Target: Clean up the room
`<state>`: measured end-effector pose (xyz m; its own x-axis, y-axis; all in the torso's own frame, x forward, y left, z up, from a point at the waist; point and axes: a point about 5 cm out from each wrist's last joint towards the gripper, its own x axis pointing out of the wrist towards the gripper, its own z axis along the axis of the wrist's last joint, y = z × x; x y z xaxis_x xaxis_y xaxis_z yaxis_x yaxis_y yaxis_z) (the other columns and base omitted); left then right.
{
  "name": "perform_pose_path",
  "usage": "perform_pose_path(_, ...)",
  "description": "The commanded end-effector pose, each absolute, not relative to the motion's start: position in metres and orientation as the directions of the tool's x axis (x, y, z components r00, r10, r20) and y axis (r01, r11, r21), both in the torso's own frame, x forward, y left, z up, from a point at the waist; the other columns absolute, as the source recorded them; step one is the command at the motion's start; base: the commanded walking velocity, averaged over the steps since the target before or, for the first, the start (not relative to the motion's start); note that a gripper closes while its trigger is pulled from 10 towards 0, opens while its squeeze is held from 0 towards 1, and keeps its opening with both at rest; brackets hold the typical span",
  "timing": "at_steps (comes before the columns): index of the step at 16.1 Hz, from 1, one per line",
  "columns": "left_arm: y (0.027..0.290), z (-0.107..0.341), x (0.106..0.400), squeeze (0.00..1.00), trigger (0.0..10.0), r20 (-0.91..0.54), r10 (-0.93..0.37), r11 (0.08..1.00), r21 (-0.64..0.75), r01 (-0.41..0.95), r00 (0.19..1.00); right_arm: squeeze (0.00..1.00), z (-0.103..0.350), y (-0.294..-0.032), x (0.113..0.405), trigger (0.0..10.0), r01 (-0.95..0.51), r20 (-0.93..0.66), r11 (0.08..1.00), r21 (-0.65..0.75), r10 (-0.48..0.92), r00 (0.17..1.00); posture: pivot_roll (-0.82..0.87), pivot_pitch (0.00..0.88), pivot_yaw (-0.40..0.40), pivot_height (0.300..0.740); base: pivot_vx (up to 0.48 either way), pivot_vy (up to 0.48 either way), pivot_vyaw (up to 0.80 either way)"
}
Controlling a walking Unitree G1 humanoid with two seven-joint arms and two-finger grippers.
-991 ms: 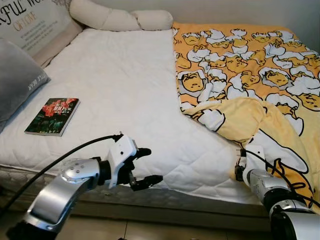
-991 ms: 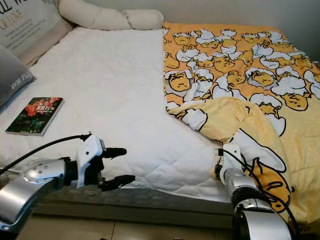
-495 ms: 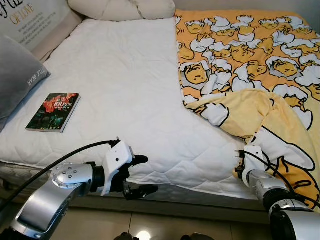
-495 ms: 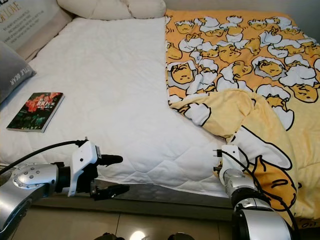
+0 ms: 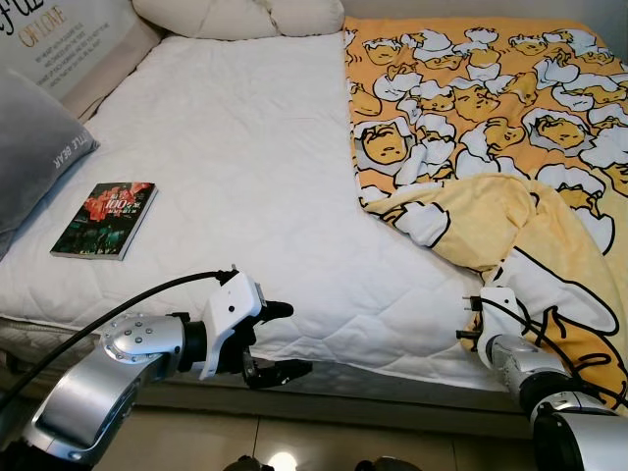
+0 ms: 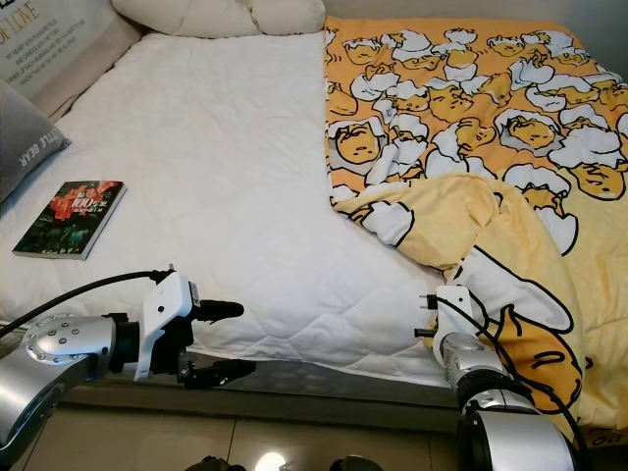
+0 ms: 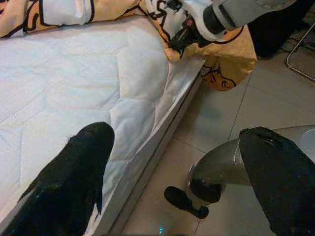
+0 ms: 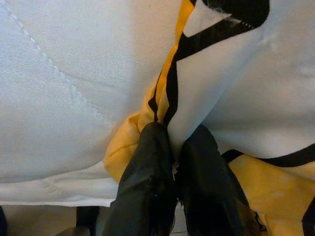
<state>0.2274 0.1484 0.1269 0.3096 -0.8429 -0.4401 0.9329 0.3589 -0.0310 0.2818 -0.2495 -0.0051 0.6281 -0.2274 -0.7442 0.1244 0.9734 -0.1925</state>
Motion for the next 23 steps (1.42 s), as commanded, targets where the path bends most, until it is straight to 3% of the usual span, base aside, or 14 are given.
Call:
perform_pose_path(1,0.148,0.126,0.229,0.00,10.0,-0.446,-0.841,0.354,-0.023,0.935,0.307,0.00,-0.005,-0.254,0.281,0.0,0.128,-0.748,0.973,-0.193,-0.230,0.623,-0.04,0.074,0.035,0.740,0.000,0.000,0.00)
perform_pose_path(4,0.149,0.124,0.231,0.00,10.0,-0.445,-0.836,0.364,-0.015,0.931,0.320,0.00,-0.004,-0.254,0.281,0.0,0.128,-0.742,0.977,-0.170,-0.212,0.636,-0.05,0.053,0.031,0.740,0.000,0.000,0.00)
perform_pose_path(7,0.149,0.120,0.228,0.00,10.0,-0.445,-0.829,0.384,-0.011,0.923,0.339,0.00,-0.001,-0.242,0.286,0.0,-0.050,-0.699,0.998,-0.034,0.012,0.715,-0.06,0.022,0.025,0.740,0.000,0.000,0.00)
perform_pose_path(9,0.149,0.119,0.226,0.00,10.0,-0.442,-0.830,0.387,-0.015,0.922,0.341,0.00,-0.001,-0.227,0.280,0.0,-0.291,-0.668,0.953,0.087,0.272,0.693,-0.07,0.012,0.025,0.740,0.000,0.000,0.00)
perform_pose_path(10,0.148,0.118,0.223,0.00,10.0,-0.439,-0.832,0.385,-0.019,0.923,0.338,0.00,-0.003,-0.218,0.266,0.0,-0.472,-0.649,0.869,0.147,0.445,0.617,-0.08,0.008,0.025,0.740,0.000,0.000,0.00)
perform_pose_path(11,0.147,0.117,0.222,0.00,10.0,-0.438,-0.834,0.382,-0.023,0.924,0.334,0.00,-0.003,-0.213,0.255,0.0,-0.563,-0.643,0.808,0.175,0.527,0.556,-0.08,0.005,0.025,0.740,0.000,0.000,0.00)
perform_pose_path(13,0.142,0.115,0.220,0.00,10.0,-0.433,-0.843,0.367,-0.030,0.930,0.319,0.00,0.003,-0.199,0.213,0.0,-0.771,-0.611,0.576,0.273,0.722,0.323,-0.09,0.000,0.023,0.740,0.000,0.000,0.00)
perform_pose_path(14,0.141,0.115,0.220,0.00,10.0,-0.431,-0.845,0.364,-0.031,0.931,0.316,0.00,0.005,-0.196,0.204,0.0,-0.797,-0.600,0.526,0.297,0.752,0.273,-0.09,0.000,0.022,0.740,0.000,0.000,0.00)
perform_pose_path(16,0.138,0.115,0.219,0.00,10.0,-0.428,-0.851,0.351,-0.033,0.936,0.304,0.00,0.014,-0.184,0.175,0.0,-0.856,-0.560,0.352,0.378,0.824,0.092,-0.09,0.000,0.019,0.740,0.000,0.000,0.00)
perform_pose_path(17,0.138,0.114,0.219,0.00,10.0,-0.430,-0.853,0.345,-0.036,0.938,0.297,0.00,0.015,-0.183,0.169,0.0,-0.867,-0.568,0.331,0.371,0.820,0.070,-0.09,0.000,0.018,0.740,0.000,0.000,0.00)
perform_pose_path(18,0.137,0.114,0.218,0.00,10.0,-0.431,-0.854,0.340,-0.039,0.940,0.291,0.00,0.007,-0.185,0.172,8.8,-0.878,-0.636,0.394,0.273,0.759,0.143,-0.09,0.000,0.016,0.740,0.000,0.000,0.00)
perform_pose_path(19,0.137,0.114,0.218,0.00,10.0,-0.431,-0.854,0.339,-0.039,0.940,0.290,0.00,0.005,-0.186,0.173,8.8,-0.877,-0.650,0.412,0.249,0.742,0.164,-0.09,0.000,0.016,0.740,0.000,0.000,0.00)
perform_pose_path(20,0.136,0.113,0.217,0.00,10.0,-0.433,-0.854,0.338,-0.039,0.940,0.289,1.00,0.002,-0.190,0.180,10.0,-0.805,-0.691,0.551,0.220,0.670,0.270,-0.08,0.000,0.008,0.740,0.000,0.000,0.00)
perform_pose_path(23,0.136,0.112,0.217,0.00,10.0,-0.434,-0.849,0.349,-0.031,0.936,0.302,1.00,0.002,-0.190,0.179,10.0,-0.771,-0.729,0.606,0.197,0.616,0.298,-0.09,0.000,0.005,0.740,0.000,0.000,0.00)
